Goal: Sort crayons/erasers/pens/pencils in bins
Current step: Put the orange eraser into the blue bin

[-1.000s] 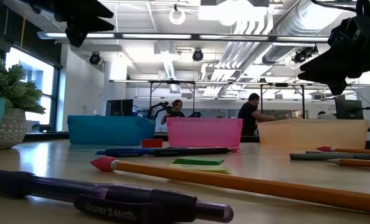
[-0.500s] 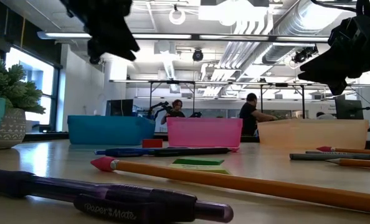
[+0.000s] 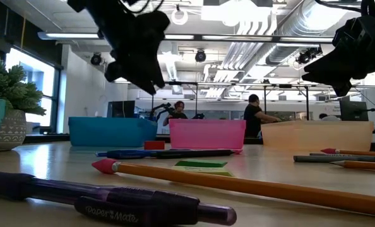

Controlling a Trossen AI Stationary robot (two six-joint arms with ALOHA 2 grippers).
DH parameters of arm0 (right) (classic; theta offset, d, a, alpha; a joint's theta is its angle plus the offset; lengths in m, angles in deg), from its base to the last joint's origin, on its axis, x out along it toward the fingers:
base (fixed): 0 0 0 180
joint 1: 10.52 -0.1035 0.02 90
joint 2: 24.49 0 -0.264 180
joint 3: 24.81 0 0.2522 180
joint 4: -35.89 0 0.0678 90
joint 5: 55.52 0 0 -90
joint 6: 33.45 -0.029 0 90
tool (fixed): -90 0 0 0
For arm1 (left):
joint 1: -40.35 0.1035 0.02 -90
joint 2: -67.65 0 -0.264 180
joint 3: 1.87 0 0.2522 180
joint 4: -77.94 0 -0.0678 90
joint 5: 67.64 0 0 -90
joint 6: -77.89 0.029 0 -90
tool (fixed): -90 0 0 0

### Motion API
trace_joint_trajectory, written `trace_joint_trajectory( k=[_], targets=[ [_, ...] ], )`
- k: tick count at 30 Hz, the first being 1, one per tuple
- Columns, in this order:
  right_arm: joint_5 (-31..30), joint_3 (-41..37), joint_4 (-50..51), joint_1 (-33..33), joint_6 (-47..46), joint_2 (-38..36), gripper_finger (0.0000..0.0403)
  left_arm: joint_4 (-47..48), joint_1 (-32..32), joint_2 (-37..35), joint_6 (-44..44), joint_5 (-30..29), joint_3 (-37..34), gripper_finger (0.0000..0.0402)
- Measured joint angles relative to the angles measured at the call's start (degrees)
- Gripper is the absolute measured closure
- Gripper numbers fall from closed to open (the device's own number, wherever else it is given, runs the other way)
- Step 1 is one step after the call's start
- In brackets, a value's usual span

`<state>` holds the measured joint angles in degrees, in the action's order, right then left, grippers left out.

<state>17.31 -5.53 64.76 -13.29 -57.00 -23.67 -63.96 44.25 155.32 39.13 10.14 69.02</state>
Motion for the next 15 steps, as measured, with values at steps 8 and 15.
trace_joint_trajectory(
  k=[8,15],
  targets=[
    [0.00,0.00,0.00,0.00,0.00,0.00,0.0279,-0.21,0.00,7.71,-1.93,-0.06,2.22,0.0249],
    [0.01,-0.01,0.00,0.00,0.00,-0.01,0.0279,-0.20,-0.02,13.25,-4.18,-0.41,2.26,0.0249]
  ],
)
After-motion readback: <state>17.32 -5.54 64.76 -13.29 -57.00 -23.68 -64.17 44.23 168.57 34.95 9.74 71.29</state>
